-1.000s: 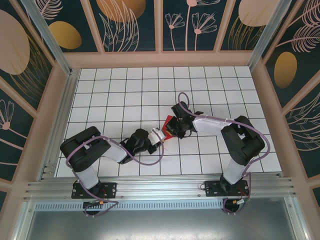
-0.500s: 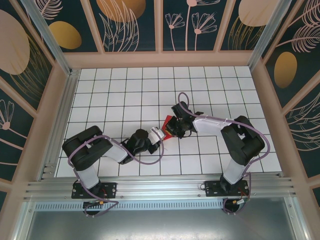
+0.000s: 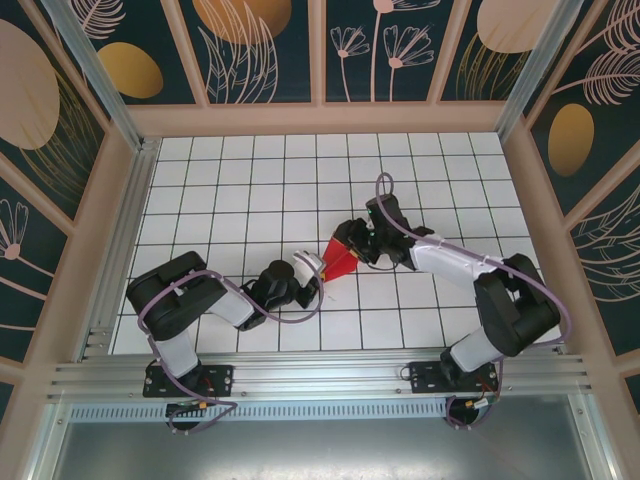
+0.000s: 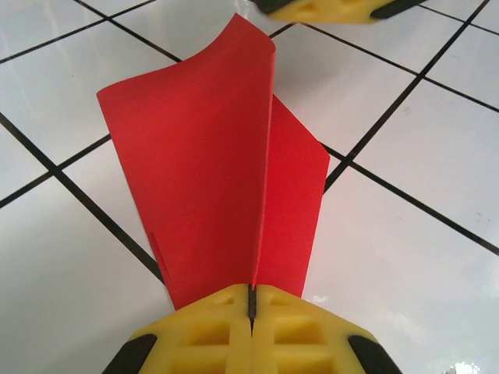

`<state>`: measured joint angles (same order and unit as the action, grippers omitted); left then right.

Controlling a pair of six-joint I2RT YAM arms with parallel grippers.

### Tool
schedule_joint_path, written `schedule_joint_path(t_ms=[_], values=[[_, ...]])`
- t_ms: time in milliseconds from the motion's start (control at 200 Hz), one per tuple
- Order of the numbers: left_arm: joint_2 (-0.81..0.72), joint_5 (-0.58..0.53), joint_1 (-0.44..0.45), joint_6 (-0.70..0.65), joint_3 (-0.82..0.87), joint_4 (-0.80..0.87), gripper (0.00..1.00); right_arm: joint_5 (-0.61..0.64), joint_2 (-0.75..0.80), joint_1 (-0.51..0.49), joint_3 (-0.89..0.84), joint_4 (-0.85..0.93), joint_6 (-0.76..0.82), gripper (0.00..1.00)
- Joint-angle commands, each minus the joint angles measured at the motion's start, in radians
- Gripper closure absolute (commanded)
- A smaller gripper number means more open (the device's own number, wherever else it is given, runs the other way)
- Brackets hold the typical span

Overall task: Fold a paper plane with a square sheet of paper (pick it up from the middle)
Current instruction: Fourth fold the wing at the center of the table.

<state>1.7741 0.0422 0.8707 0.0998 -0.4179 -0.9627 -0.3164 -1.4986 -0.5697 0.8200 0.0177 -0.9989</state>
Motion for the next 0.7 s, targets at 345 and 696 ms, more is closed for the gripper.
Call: schedule_joint_path(t_ms=[345,696], values=[[-0.008,0.083,-0.043,0.369,0.011,-0.055,1.0,-0.067,0.039,0.017,-0.188,-0.224,0.18,0.6],[0.014,0.133,-0.07,0.468,0.015,-0.107,1.0,-0.133,-0.085,0.017,-0.142,-0.258,0.222,0.68]])
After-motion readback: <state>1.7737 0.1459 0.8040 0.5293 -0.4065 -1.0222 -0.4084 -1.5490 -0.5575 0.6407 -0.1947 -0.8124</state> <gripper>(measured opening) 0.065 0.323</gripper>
